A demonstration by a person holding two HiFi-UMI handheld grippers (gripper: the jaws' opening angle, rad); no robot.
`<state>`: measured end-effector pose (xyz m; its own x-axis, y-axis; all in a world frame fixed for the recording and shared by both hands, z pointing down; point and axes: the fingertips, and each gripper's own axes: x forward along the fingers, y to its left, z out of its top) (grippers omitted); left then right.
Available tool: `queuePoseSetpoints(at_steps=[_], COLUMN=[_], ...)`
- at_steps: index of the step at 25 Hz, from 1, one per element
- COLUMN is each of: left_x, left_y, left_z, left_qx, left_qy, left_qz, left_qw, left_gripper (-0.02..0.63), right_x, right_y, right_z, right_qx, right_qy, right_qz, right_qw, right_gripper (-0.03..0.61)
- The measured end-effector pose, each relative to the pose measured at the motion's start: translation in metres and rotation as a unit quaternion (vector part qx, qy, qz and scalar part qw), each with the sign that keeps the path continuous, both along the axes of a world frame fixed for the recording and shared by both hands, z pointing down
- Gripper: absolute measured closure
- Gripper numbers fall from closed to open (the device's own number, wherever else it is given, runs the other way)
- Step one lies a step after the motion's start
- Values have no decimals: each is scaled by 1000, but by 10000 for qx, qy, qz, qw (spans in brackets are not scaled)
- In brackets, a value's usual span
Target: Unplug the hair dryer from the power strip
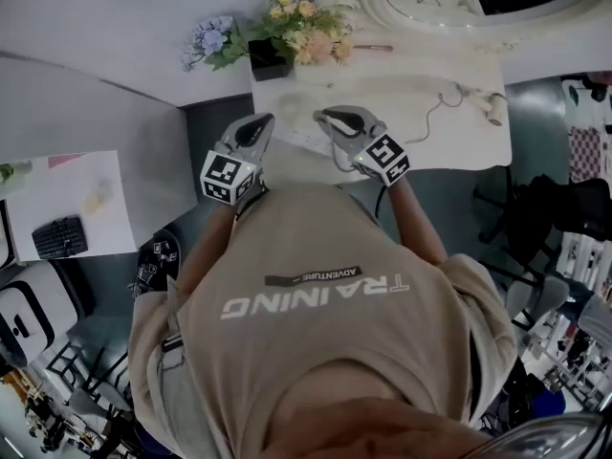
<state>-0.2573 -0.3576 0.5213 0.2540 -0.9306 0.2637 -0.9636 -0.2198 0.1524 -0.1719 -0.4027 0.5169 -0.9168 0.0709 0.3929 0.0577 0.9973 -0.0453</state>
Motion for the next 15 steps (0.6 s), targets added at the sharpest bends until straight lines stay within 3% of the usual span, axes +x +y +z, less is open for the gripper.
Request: queuePoseSetpoints(at_steps=[9, 15], left_x=[-11, -6], left_y=[18, 20], left_z=[-20, -19], left_qx=[207, 137], left_qy=[-93, -134], left_qz=[-314, -242], left_qw=[9992, 9995], left_gripper=[607, 607], right_x=[12, 18], right_y=[-5, -9], right_z=[-16, -16], right_qx=[37, -27], right_qy=[-178, -246], right_qz=[69, 153], right_qw=[9998, 9996], right_gripper=[505, 505])
